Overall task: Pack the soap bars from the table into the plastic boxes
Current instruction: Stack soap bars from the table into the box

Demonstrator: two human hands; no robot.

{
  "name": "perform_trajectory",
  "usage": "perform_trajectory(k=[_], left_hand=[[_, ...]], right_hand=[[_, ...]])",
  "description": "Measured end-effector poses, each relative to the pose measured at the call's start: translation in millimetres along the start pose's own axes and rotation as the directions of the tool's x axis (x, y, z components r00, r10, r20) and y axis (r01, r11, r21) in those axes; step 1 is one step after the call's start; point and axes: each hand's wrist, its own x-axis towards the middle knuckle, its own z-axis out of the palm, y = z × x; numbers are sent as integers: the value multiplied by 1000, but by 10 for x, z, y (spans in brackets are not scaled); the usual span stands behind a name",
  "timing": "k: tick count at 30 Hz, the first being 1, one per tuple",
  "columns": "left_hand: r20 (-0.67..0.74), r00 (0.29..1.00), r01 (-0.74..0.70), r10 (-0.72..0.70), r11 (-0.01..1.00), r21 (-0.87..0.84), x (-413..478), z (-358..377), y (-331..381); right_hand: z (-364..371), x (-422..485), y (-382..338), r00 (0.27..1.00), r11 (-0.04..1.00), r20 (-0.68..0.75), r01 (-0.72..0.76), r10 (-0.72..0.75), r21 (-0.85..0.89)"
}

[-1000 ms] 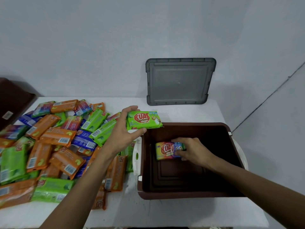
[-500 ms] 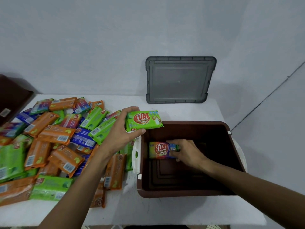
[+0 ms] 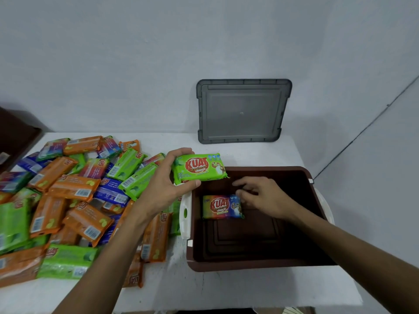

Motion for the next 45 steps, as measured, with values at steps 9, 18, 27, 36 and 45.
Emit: perform_trajectory(k=[9, 18, 27, 36, 45], left_hand=[[140, 987, -67, 72, 997, -44, -25, 143, 140], [193, 978, -137, 82, 947, 291, -14, 128, 115], [42, 939, -289, 343, 713, 639, -22, 205, -363], [19, 947, -253, 320, 708, 659, -79, 222, -423], [18, 947, -260, 322, 727, 636, -82, 230, -443]], right_hand=[[-85, -190, -415, 995, 590, 63, -4, -79, 808], [-187, -307, -260, 997, 589, 43, 2, -63, 808], [-454, -555, 178, 998, 880, -36, -31, 55, 473], [-196, -345, 520, 961, 960, -80, -254, 264, 114], [-90, -306, 452, 978, 910, -138, -199, 159, -363]])
